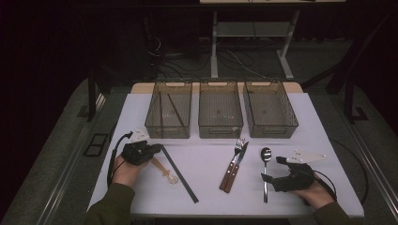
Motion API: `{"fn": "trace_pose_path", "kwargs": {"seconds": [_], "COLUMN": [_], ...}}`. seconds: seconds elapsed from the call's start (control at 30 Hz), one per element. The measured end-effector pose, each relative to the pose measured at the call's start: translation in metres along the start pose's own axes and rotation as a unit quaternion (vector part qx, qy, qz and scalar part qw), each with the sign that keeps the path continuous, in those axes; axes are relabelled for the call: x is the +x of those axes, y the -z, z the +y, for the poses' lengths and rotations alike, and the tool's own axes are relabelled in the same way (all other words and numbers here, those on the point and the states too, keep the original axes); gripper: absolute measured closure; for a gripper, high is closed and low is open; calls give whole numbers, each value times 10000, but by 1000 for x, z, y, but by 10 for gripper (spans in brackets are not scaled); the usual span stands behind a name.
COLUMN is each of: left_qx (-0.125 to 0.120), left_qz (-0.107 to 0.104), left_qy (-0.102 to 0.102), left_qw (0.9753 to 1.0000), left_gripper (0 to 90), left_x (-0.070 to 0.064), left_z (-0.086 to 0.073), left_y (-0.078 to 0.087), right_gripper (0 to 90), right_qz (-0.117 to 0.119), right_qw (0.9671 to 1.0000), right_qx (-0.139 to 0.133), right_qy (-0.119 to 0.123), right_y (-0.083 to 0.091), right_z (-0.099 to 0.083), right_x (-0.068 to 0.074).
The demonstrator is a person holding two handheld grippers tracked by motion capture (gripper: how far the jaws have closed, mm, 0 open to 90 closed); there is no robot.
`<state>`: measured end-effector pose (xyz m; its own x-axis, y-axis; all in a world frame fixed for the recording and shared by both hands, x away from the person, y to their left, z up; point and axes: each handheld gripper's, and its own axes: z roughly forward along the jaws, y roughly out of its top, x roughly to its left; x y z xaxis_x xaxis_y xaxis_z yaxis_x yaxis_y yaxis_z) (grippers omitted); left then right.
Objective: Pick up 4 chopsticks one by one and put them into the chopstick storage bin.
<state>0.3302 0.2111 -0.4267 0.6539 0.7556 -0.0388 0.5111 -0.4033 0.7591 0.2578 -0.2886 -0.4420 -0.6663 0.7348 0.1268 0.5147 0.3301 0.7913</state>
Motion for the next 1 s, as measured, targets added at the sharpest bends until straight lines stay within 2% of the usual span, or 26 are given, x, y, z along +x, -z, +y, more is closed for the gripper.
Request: {"fn": "trace_pose_path", "kwargs": {"seconds": [0.2, 0.43, 1.0], "left_qx": [169, 371, 621], "left_qz": [161, 293, 247], "left_qy": [80, -14, -175], "left_qw": [9997, 9989, 9976], "left_gripper": [897, 898, 898], "left_x": [10, 14, 9], "left_z": [0, 3, 6], "left_y": [-10, -21, -33], "right_gripper": [88, 88, 88], "right_qz": [-11, 1, 30], "right_qw": [10000, 10000, 10000], "right_qx": [-14, -1, -9], "right_qy": [-57, -42, -29], "right_y": [0, -1, -3], "right_z": [0, 1, 2], "right_x": [-1, 0, 1]}}
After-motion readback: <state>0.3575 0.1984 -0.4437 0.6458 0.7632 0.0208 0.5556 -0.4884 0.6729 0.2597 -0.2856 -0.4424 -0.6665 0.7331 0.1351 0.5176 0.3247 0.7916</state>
